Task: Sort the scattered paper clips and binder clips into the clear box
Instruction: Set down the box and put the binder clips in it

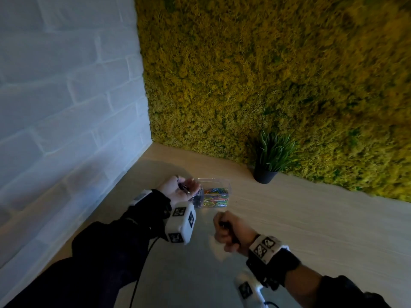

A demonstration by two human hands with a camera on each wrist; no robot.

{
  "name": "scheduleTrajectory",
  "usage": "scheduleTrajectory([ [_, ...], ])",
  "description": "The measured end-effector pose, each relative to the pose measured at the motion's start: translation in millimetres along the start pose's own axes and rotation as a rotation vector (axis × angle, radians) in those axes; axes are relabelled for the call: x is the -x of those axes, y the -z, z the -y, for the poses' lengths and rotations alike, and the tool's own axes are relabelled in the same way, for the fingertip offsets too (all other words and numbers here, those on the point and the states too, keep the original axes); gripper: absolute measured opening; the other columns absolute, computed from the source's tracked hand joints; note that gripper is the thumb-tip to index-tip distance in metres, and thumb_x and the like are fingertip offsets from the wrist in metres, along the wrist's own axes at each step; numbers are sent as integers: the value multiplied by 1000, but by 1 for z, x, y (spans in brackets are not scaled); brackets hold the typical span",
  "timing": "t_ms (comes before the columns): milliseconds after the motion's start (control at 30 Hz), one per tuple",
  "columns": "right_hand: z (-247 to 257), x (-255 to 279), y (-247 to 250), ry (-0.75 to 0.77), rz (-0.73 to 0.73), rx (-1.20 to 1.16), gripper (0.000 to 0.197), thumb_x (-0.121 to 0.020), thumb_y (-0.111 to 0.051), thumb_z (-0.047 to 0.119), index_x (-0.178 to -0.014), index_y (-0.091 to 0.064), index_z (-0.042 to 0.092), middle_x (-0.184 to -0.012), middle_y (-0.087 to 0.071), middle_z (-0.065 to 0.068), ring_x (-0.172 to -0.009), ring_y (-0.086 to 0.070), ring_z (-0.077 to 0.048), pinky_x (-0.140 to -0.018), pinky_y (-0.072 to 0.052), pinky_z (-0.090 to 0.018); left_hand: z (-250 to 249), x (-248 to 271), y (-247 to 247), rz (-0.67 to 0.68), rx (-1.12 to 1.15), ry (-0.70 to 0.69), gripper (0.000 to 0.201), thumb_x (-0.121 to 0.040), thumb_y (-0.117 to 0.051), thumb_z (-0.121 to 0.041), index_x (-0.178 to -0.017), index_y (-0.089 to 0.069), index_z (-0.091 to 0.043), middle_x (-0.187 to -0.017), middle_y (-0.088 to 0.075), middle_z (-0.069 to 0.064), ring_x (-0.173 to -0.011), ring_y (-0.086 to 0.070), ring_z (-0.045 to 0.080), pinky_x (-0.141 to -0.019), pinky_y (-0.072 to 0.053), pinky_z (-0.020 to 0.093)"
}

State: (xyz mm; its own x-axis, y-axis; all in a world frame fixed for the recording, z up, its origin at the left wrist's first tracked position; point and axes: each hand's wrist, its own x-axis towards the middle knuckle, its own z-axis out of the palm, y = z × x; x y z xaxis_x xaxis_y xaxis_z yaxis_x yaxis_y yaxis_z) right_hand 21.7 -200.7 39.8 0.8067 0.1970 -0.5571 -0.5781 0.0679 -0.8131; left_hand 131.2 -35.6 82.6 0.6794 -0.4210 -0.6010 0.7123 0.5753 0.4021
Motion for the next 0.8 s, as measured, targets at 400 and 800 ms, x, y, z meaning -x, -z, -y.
scheduleTrajectory([
  [400, 46, -24, 19, 15, -258, -371, 35, -97, -38, 23, -63, -38, 15, -47, -40, 2, -30, -31, -7, -29, -16, -9, -23, -13, 15, -135, -462, -108, 38, -95, -39, -26, -125, -37, -3, -115, -54, 30, -80, -62, 38, -75, -53, 40],
  [800, 85, -78, -22, -82, -274, -105, 27, -86, -43, 14, -61, -53, 8, -52, -57, -7, -30, -47, -14, -28, -29, -12, 6, -33, 23, -137, -1451, -425, 89, -64, -70, 2, -142, -28, -5, -138, -40, 14, -116, -46, 22, -74, -47, 16],
])
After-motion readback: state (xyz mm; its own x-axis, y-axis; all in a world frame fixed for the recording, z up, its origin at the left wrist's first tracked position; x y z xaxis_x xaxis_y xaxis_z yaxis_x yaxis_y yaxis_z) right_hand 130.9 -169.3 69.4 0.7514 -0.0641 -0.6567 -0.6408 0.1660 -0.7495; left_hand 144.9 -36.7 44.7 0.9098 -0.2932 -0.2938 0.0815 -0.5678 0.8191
